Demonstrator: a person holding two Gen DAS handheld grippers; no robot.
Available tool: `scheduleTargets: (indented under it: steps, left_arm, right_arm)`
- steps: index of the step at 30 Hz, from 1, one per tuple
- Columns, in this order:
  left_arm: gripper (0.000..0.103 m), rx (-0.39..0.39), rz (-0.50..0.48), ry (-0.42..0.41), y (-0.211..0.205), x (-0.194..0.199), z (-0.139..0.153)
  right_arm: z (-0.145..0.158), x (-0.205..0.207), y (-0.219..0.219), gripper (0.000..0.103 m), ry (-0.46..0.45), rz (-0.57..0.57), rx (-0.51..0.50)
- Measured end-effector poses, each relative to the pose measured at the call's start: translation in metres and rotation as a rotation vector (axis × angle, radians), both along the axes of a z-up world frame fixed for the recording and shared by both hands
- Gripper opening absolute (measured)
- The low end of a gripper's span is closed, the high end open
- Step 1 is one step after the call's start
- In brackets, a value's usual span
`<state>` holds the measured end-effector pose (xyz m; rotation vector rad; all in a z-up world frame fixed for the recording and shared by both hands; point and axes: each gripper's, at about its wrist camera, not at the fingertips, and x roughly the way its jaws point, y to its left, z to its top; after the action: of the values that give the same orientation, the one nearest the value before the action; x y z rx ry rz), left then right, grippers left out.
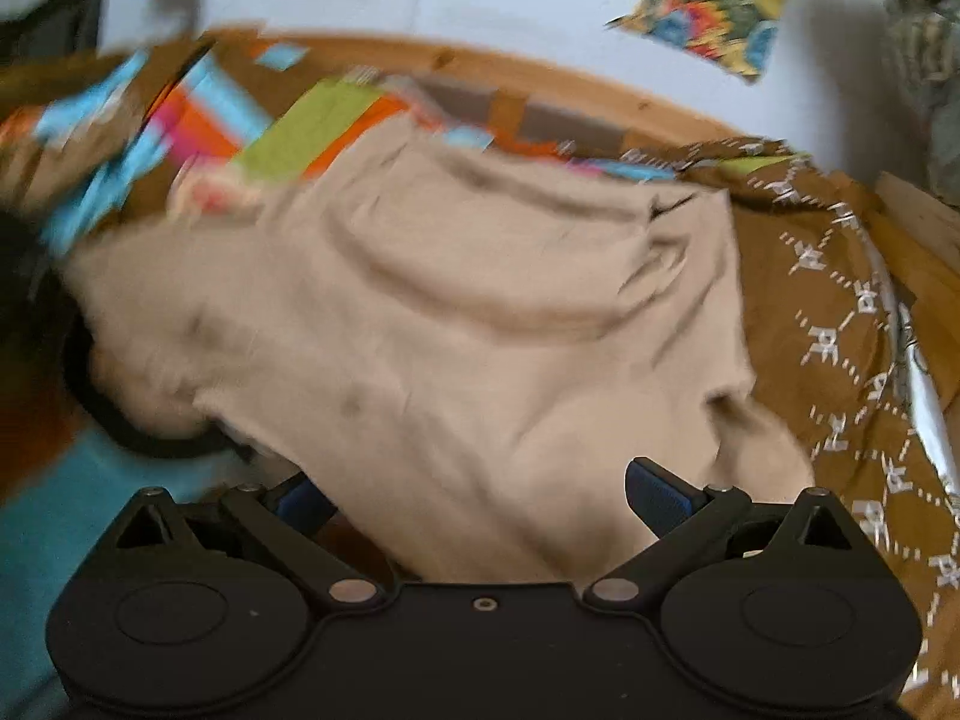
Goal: Fold large clothes
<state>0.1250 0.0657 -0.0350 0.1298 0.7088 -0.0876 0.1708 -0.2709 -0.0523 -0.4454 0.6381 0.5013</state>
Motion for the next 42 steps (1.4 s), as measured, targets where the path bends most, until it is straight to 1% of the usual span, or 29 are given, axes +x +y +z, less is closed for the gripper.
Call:
scheduleTargets:
  steps: [1,2,3,5,7,10,12,15,17,18,19,20,21,23,24,27,30,32,33,35,37,39,40,41,42]
  left_arm:
    - [0.013,0.002,-0.001,0.001,0.000,0.000,0.000]
    - [0.013,0.009,0.000,-0.001,-0.001,0.000,-0.001]
    - [0.013,0.015,0.000,-0.003,-0.002,0.000,-0.001]
    - [0.013,0.009,0.004,-0.001,-0.001,0.001,0.000]
    - [0.013,0.006,0.013,-0.003,-0.002,-0.001,0.001]
    - [0.014,0.012,0.019,-0.003,-0.001,-0.002,0.002]
    - [0.014,0.015,0.019,-0.004,-0.001,-0.002,0.003]
    - [0.014,0.030,0.018,-0.005,-0.003,-0.004,0.002]
    - [0.014,0.043,0.015,-0.001,-0.004,-0.004,0.000]
    - [0.014,0.050,0.013,0.001,-0.005,-0.005,0.000]
    - [0.014,0.060,0.010,0.009,-0.006,-0.005,-0.002]
    - [0.014,0.075,0.003,0.025,-0.007,-0.005,-0.005]
    - [0.014,0.097,-0.010,0.046,-0.009,-0.005,-0.009]
    - [0.015,0.155,-0.034,0.094,-0.014,-0.005,-0.019]
    - [0.018,0.193,-0.044,0.119,-0.016,-0.005,-0.024]
    - [0.029,0.313,-0.052,0.179,-0.022,-0.010,-0.035]
    - [0.031,0.448,-0.030,0.196,-0.021,-0.016,-0.042]
    - [0.033,0.502,-0.014,0.199,-0.020,-0.018,-0.045]
    - [0.033,0.517,-0.011,0.202,-0.019,-0.019,-0.046]
    - [0.028,0.525,-0.009,0.201,-0.019,-0.018,-0.046]
    - [0.014,0.526,-0.017,0.185,-0.020,-0.017,-0.045]
    - [0.006,0.520,-0.019,0.143,-0.021,-0.018,-0.041]
    - [0.003,0.512,-0.016,0.117,-0.021,-0.019,-0.038]
    - [0.003,0.494,-0.006,0.076,-0.021,-0.020,-0.031]
    - [0.003,0.462,0.011,0.035,-0.018,-0.022,-0.022]
  right_arm:
    - [-0.008,-0.010,-0.002,0.099,0.002,0.024,-0.038]
    - [-0.016,-0.022,-0.005,0.099,-0.011,0.048,-0.096]
    - [-0.024,-0.033,-0.009,0.097,-0.043,0.059,-0.158]
    - [-0.033,-0.048,-0.019,0.094,-0.108,0.045,-0.241]
    - [-0.037,-0.053,-0.033,0.091,-0.147,-0.015,-0.274]
    - [-0.043,-0.046,-0.053,0.086,-0.147,-0.110,-0.302]
    - [-0.048,-0.044,-0.061,0.086,-0.162,-0.130,-0.322]
    - [-0.054,-0.043,-0.069,0.086,-0.213,-0.123,-0.371]
    - [-0.054,-0.040,-0.074,0.077,-0.239,-0.117,-0.387]
    - [-0.052,-0.039,-0.075,0.063,-0.247,-0.104,-0.385]
    - [-0.050,-0.039,-0.075,0.045,-0.249,-0.091,-0.380]
    - [-0.049,-0.041,-0.075,0.036,-0.249,-0.072,-0.373]
    - [-0.046,-0.041,-0.075,0.020,-0.245,-0.059,-0.357]
    - [-0.038,-0.039,-0.076,0.014,-0.217,-0.078,-0.285]
    - [-0.033,-0.037,-0.077,0.011,-0.203,-0.097,-0.249]
    - [-0.018,-0.031,-0.081,0.009,-0.193,-0.144,-0.161]
    - [-0.006,-0.026,-0.081,0.009,-0.206,-0.175,-0.118]
    - [-0.002,-0.023,-0.081,0.010,-0.215,-0.183,-0.118]
    - [-0.002,-0.023,-0.080,0.012,-0.217,-0.182,-0.129]
    - [-0.008,-0.027,-0.080,0.015,-0.207,-0.179,-0.146]
    - [-0.016,-0.030,-0.084,0.027,-0.174,-0.185,-0.160]
    - [-0.023,-0.032,-0.090,0.027,-0.155,-0.193,-0.168]
    - [-0.026,-0.035,-0.094,0.025,-0.148,-0.198,-0.167]
    - [-0.027,-0.037,-0.096,0.023,-0.142,-0.200,-0.157]
    - [-0.027,-0.039,-0.098,0.017,-0.141,-0.202,-0.144]
